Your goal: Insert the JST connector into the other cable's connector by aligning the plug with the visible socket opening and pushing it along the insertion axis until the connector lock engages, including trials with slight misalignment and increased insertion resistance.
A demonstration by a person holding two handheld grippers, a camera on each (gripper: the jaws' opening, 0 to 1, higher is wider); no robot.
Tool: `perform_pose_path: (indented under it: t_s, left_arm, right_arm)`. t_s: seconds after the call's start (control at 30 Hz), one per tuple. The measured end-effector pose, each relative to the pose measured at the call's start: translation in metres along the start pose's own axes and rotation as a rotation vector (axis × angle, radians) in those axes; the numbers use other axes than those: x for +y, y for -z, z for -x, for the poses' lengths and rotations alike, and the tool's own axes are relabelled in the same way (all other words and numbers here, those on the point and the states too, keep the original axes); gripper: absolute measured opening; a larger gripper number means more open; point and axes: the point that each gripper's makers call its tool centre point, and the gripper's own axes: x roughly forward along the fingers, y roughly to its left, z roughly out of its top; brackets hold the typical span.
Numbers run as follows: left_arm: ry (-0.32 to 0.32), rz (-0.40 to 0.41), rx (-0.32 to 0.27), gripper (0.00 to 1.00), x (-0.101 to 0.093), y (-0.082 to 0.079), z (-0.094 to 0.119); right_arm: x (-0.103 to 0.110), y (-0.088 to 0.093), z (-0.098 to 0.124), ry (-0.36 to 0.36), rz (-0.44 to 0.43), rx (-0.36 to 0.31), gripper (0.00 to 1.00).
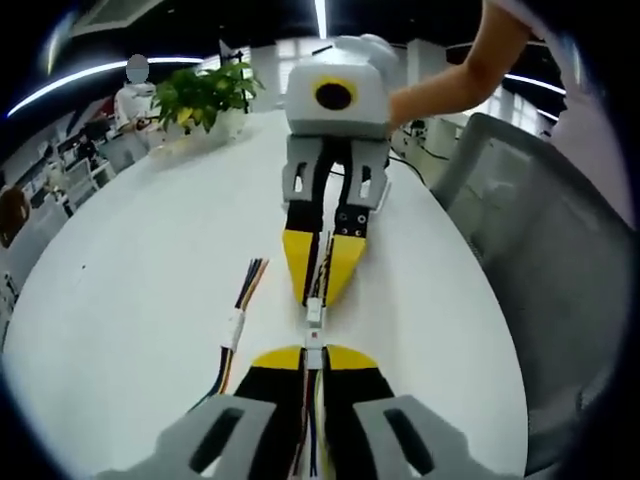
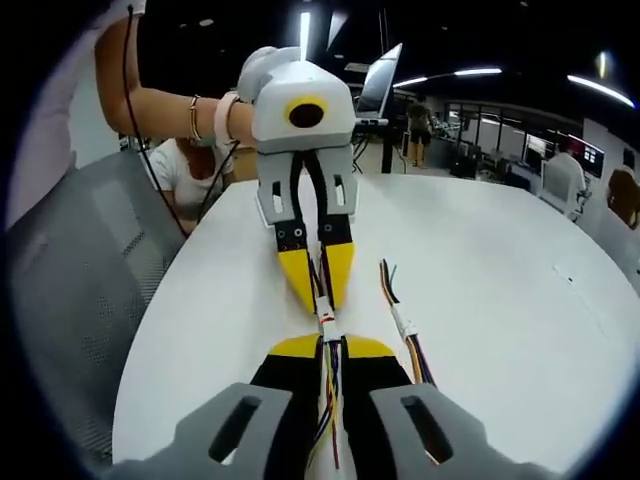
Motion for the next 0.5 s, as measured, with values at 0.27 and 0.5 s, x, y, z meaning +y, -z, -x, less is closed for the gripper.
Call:
perform_pose_path:
  t_s: [0.27, 0.5]
  left_arm:
    - [0.018, 0.011, -0.013, 0.00, -0.0032, -0.0051, -0.0032]
    - [0.031, 0.009, -0.004, 0.00, -0.0045, -0.0064, -0.0047]
  right_arm:
    - [0.0026, 0.0039, 0.0018, -0.002, 0.003, 0.006, 0.03]
    - [0.0036, 0.0078, 0.0021, -0.015, 0.015, 0.018, 0.03]
